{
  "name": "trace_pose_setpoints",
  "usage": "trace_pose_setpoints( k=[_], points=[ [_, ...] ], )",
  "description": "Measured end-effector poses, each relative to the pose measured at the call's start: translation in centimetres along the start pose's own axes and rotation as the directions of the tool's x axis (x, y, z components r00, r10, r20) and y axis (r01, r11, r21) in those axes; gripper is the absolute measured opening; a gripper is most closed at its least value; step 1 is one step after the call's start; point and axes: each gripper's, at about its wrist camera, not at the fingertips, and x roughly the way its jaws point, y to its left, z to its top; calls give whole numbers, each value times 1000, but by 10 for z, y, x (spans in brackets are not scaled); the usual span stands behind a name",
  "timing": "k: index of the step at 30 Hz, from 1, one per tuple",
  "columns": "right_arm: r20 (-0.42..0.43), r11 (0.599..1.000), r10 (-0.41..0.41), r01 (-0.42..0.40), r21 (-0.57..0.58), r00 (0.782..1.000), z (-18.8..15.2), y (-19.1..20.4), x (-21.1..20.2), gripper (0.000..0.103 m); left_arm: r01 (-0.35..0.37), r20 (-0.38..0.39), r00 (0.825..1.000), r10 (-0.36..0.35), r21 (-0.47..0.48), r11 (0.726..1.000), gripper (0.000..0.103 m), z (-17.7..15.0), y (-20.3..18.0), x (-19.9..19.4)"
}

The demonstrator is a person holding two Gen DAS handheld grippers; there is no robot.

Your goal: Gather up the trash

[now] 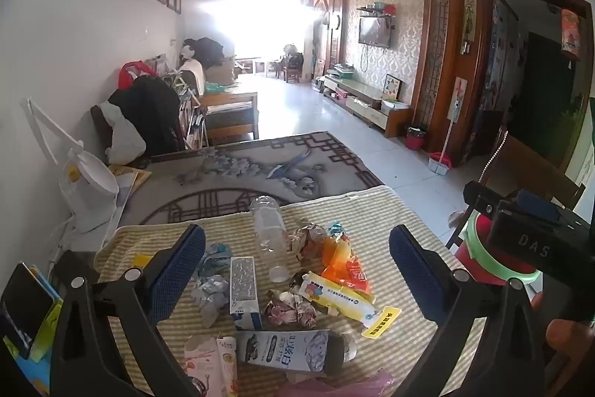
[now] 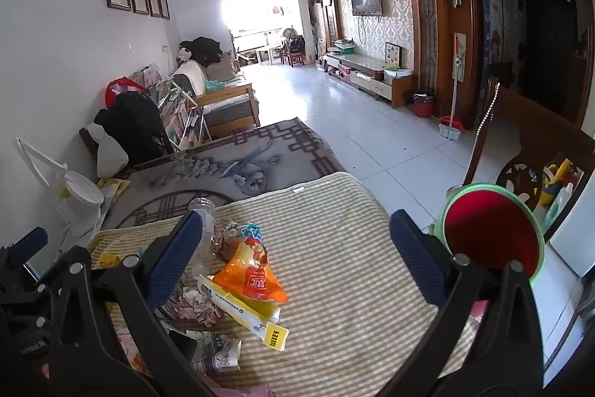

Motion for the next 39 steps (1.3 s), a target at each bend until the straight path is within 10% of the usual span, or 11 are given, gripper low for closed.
trace_pose_setpoints(
  k=[39],
  points=[
    [-58, 999, 11, -13, -50, 998, -9, 40, 5, 99, -157, -71, 986, 150, -90, 984, 95, -22, 43, 9]
  ],
)
